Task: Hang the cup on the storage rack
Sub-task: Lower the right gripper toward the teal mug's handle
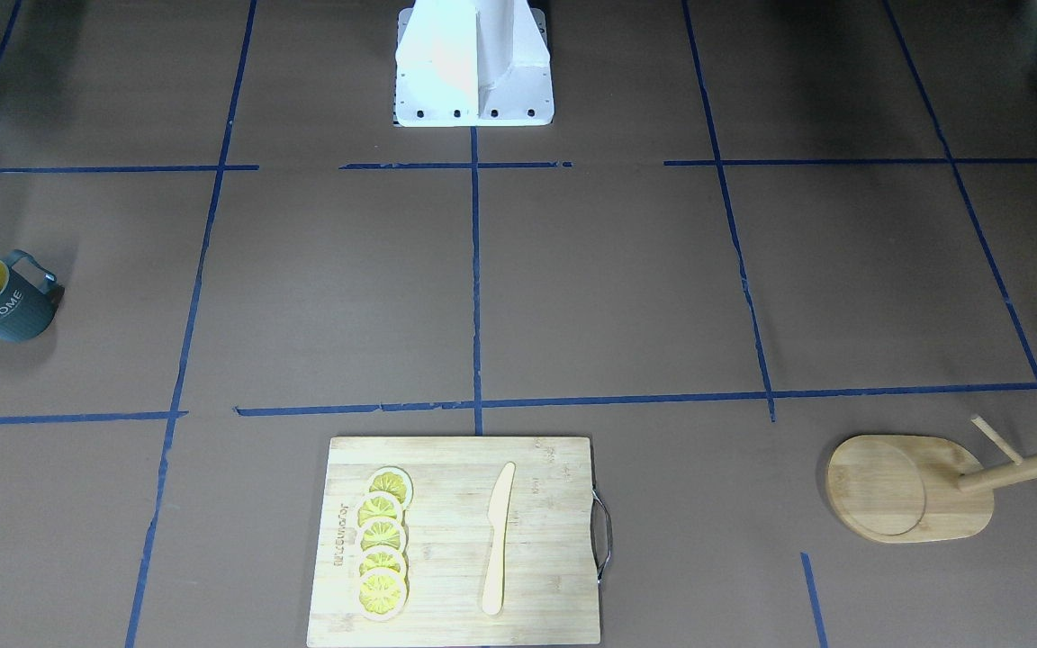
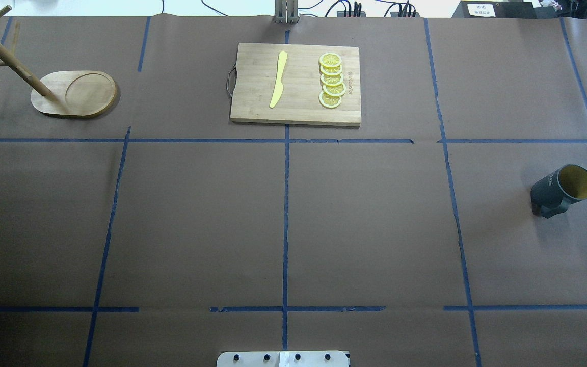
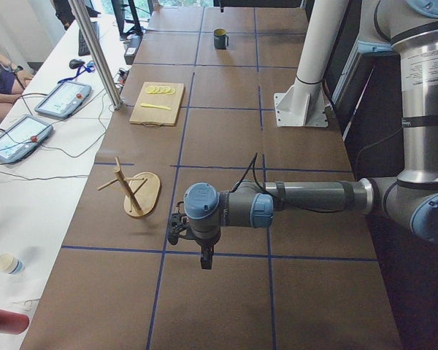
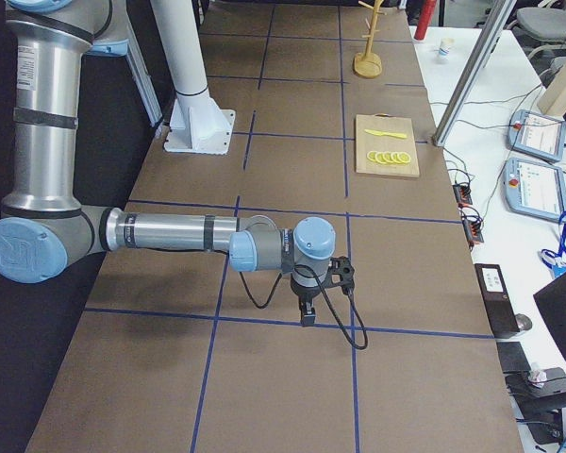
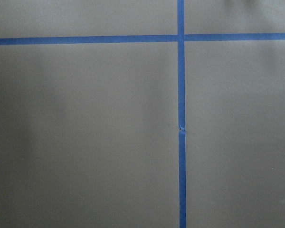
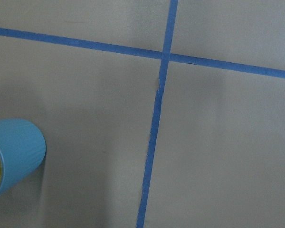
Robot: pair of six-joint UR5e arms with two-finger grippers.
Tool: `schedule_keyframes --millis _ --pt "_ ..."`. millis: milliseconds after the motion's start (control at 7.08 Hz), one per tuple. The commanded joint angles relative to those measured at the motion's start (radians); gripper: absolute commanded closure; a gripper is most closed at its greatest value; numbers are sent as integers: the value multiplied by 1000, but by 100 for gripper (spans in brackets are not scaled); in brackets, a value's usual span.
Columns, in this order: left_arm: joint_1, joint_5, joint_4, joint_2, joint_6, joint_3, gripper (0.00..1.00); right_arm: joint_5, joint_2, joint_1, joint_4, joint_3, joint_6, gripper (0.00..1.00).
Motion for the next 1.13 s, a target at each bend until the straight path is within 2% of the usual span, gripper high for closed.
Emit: schedule_keyframes --millis 0,565,707,989 --pt "2 0 -1 0 0 1 0 -1 -2 0 2 4 -62 0" --pt "2 0 -2 0 2 -2 0 3 26 -27 2 85 -67 0" --pt "2 0 -2 2 0 -2 0 5 27 -79 2 137 -69 0" --pt "2 0 -2 3 2 -1 0 2 32 -194 2 149 -64 0"
